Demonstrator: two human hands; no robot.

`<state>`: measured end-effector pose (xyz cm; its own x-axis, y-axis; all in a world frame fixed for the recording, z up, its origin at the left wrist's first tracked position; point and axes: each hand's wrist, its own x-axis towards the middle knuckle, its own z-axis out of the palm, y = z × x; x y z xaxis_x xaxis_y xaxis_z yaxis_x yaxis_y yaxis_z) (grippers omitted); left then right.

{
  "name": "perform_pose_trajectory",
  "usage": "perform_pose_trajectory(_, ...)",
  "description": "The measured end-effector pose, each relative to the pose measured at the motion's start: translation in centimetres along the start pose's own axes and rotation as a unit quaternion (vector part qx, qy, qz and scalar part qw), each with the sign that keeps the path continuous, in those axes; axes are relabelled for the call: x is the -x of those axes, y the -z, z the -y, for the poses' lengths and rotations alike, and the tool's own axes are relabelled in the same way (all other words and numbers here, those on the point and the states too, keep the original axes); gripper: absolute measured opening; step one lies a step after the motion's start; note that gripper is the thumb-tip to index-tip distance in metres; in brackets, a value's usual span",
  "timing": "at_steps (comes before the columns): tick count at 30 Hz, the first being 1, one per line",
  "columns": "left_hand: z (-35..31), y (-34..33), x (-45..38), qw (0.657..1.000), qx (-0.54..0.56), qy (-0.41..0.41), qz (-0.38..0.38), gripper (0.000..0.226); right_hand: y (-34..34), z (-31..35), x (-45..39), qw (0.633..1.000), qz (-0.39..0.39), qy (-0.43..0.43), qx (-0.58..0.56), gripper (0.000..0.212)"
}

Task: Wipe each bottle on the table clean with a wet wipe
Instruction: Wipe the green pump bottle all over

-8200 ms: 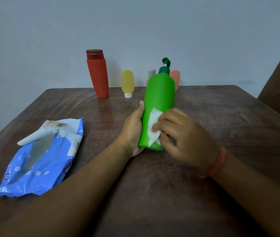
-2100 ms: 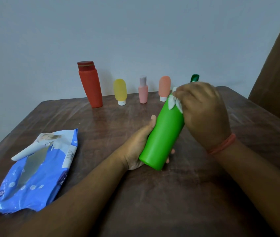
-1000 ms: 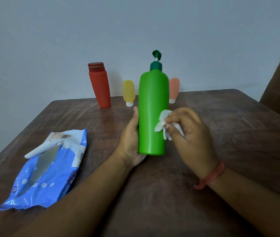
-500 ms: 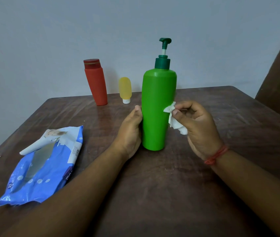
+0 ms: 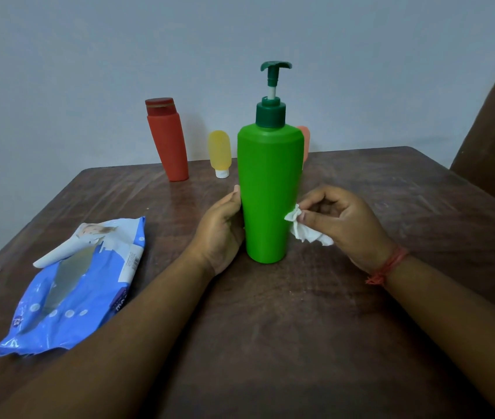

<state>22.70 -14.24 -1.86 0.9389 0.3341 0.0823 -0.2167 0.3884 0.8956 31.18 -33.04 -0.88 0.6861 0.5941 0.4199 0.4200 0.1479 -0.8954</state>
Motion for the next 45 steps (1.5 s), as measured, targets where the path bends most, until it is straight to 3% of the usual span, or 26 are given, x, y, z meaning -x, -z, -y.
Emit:
perform_pose_trajectory(11, -0.7, -0.1, 1.8, 0.998, -0.068, -0.013, 0.011, 0.035, 0.0, -0.3, 0.3, 0.993, -0.034, 0.017, 0.108, 0.007)
perform_pose_trajectory(22, -1.1, -0.8, 4.1, 0.97, -0.221, -0.052, -0.086, 0.068, 1.3, -1.0, 0.1, 0.966, -0.119, 0.046, 0.225, 0.005)
perform_pose_trajectory(27, -0.4, -0.7, 6.6, 0.929, -0.347, -0.072, -0.108, 0.041, 2.2, -1.2, -0.3, 0.932, -0.161, 0.088, 0.311, 0.004)
perform_pose_trajectory(29, -0.1, -0.9, 7.2, 0.9, -0.413, -0.072, -0.116, 0.053, 3.0, -1.4, -0.5, 0.919, -0.179, 0.096, 0.338, 0.003)
perform_pose_trajectory(32, 1.0, -0.9, 7.4, 0.827, -0.535, -0.067, -0.156, 0.071, 4.7, -1.6, -0.6, 0.907, -0.198, 0.096, 0.36, 0.003)
perform_pose_trajectory(36, 1.8, -1.6, 7.4, 0.749, -0.63, -0.066, -0.194, 0.07, 6.7, -1.9, -0.9, 0.903, -0.21, 0.077, 0.368, 0.001)
perform_pose_trajectory(39, 2.0, -2.4, 6.8, 0.729, -0.655, -0.054, -0.193, 0.064, 7.7, -2.1, -1.0, 0.901, -0.216, 0.069, 0.37, 0.002)
perform_pose_trajectory(45, 3.1, -4.4, 4.4, 0.727, -0.661, -0.055, -0.18, 0.064, 8.6, -2.0, -1.2, 0.894, -0.214, 0.052, 0.39, 0.003)
